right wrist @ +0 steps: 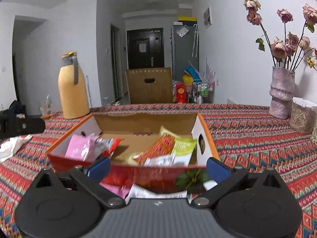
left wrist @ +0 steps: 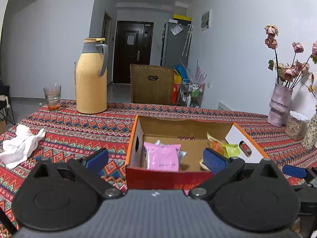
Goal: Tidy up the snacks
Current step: 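Move both tools back over the remaining snack pile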
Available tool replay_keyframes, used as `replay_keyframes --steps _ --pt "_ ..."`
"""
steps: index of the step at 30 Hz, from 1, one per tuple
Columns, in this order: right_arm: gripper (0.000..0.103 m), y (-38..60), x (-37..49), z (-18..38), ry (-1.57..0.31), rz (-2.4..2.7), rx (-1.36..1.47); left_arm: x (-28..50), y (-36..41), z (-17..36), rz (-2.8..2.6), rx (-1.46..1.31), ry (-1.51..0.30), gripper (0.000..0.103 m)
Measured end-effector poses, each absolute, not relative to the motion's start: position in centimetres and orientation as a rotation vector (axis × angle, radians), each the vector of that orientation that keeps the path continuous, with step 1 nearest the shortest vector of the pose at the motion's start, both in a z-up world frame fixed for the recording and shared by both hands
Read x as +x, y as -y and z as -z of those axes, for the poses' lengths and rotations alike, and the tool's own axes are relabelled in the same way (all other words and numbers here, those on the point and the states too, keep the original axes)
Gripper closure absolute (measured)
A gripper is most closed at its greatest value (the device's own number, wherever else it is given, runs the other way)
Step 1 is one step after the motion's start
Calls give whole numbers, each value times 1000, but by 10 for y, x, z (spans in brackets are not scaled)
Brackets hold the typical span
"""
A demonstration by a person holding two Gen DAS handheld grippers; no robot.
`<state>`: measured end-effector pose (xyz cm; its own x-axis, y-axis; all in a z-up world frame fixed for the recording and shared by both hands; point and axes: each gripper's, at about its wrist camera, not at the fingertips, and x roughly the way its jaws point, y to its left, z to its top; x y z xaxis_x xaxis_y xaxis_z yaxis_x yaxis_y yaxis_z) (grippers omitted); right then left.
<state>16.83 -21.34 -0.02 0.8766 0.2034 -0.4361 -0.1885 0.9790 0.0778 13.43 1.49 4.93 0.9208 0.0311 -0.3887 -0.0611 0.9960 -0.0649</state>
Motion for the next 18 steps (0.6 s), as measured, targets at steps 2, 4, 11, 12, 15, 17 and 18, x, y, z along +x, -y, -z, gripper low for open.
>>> replay_keyframes --steps 2,4,11,12,15,17,18 --pt "0 211 160 5 -473 -213 32 127 -17 -44 -52 -67 -402 0" --pt "0 208 153 9 -490 -225 21 121 -20 -38 -55 -57 -414 0" --pt "2 198 130 27 -535 -251 -18 103 -26 -18 -49 -38 -465 0" --pt "4 197 127 29 -539 -256 -23 101 -26 -15 -47 -36 -471 0" --pt "12 190 120 35 -546 -262 -35 94 -27 -7 -38 -34 -490 0" --pt "28 185 118 38 -556 -267 -48 90 -28 -4 -34 -37 -497 0" --pt "31 183 118 40 -565 -276 -48 89 -28 -2 -31 -38 -501 0"
